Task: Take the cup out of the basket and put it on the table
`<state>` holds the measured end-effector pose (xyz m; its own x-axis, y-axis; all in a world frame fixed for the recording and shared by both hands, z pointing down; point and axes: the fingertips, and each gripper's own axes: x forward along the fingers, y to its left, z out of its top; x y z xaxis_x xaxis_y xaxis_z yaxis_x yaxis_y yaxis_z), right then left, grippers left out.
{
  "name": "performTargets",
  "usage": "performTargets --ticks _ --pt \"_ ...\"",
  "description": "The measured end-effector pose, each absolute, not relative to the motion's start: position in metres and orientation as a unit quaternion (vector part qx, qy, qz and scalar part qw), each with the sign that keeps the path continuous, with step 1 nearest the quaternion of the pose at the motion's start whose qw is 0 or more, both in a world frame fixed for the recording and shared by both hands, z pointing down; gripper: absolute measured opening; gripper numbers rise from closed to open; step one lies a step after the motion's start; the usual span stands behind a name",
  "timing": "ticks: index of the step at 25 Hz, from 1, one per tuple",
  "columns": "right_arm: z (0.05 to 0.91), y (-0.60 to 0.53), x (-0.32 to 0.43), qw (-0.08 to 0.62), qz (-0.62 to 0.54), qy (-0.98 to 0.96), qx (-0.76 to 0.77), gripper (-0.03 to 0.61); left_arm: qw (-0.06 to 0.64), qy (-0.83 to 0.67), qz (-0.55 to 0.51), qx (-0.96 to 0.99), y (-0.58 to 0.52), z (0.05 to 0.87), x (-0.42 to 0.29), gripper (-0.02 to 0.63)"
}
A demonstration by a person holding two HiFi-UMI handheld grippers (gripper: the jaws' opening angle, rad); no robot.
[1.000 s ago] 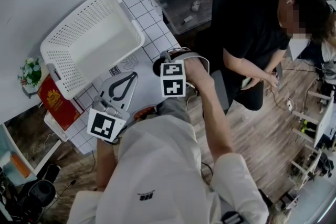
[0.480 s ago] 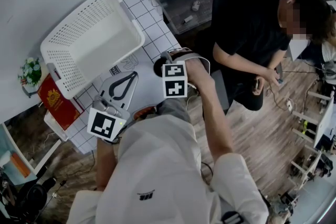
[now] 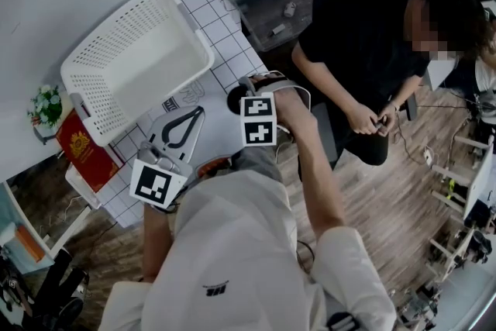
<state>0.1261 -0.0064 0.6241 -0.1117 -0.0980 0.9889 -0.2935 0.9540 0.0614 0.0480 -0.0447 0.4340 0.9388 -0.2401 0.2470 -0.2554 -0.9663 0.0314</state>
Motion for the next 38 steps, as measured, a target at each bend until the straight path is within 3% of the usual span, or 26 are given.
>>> performTargets --ticks 12,20,26,27,34,38 --pt "0.604 -0.002 0.142 0.647 0.076 -0.738 0.176 0.393 0.035 -0.129 0.117 0.984 -0.045 0.432 0.048 0.011" --pt "0.549 -0.005 0.152 0.607 0.014 -0.740 0.289 0.363 0.032 -0.135 0.107 0.985 -0.046 0.425 0.042 0.011" --pt "0.476 -0.011 0.142 0.459 -0.028 -0.765 0.451 0.075 0.031 -0.135 0.085 0.987 -0.042 0.414 0.037 0.011" --pt "0.464 -0.011 0.140 0.434 -0.032 -0.767 0.471 0.051 0.031 -0.134 0.082 0.987 -0.041 0.411 0.037 0.011" --pt "0.396 -0.001 0.121 0.278 -0.030 -0.807 0.521 0.012 0.029 -0.135 0.043 0.989 -0.027 0.382 0.042 0.011" --pt "0.356 0.006 0.116 0.097 -0.005 -0.837 0.538 0.012 0.031 -0.143 0.024 0.989 -0.015 0.365 0.041 0.011"
